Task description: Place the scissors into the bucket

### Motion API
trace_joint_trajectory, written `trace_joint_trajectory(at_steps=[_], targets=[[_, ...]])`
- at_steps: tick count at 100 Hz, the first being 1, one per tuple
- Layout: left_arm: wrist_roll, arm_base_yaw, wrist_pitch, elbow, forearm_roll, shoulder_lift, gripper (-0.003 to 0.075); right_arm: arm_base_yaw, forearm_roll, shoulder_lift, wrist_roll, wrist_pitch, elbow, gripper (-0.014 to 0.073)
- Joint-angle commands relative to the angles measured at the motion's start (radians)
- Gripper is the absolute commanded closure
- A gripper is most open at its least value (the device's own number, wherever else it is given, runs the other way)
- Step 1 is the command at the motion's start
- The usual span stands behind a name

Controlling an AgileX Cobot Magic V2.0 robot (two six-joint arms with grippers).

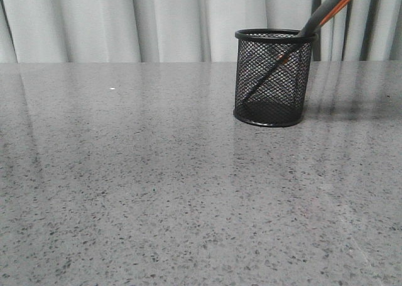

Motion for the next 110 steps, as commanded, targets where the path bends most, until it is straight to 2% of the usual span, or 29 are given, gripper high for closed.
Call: trace_joint_trajectory(at_steps=[1, 4, 7, 17, 26, 36, 55, 69, 89, 110], targets=[[-0.014, 0.003, -0.043, -0.025, 0.000, -0.010, 0.0603, -0.004, 0.068, -0.069, 0.001, -0.079, 0.000, 0.0608], [-0.016, 0.003, -0.034, -0.020, -0.007, -0.010, 0.0693, 0.001, 0.073, -0.088, 0.001, -0.112, 0.020, 0.0653], [-0.023, 0.003, -0.029, -0.018, -0.014, -0.010, 0.0745, 0.001, 0.079, -0.114, 0.001, -0.142, 0.052, 0.0666], [-0.104, 0.003, -0.029, 0.021, -0.017, -0.021, 0.0741, 0.001, 0.102, -0.208, 0.001, -0.271, 0.183, 0.0655], [-0.175, 0.003, -0.086, 0.100, -0.014, -0.058, 0.0741, 0.001, 0.102, -0.314, -0.013, -0.425, 0.353, 0.0655], [-0.258, 0.003, -0.236, 0.238, -0.014, -0.133, 0.0741, 0.001, 0.102, -0.452, -0.027, -0.596, 0.556, 0.0655], [-0.331, 0.003, -0.654, 0.610, -0.017, -0.328, 0.0741, 0.001, 0.102, -0.719, -0.035, -0.823, 0.936, 0.0655], [-0.390, 0.003, -0.893, 0.906, -0.018, -0.465, 0.0741, 0.001, 0.100, -0.902, -0.051, -0.896, 1.165, 0.0655], [-0.433, 0.003, -1.092, 1.279, -0.101, -0.623, 0.0741, 0.001, 0.100, -1.192, -0.051, -0.902, 1.434, 0.0655], [-0.433, 0.003, -1.338, 1.521, -0.207, -0.734, 0.0741, 0.001, 0.100, -1.369, -0.051, -0.878, 1.592, 0.0655]])
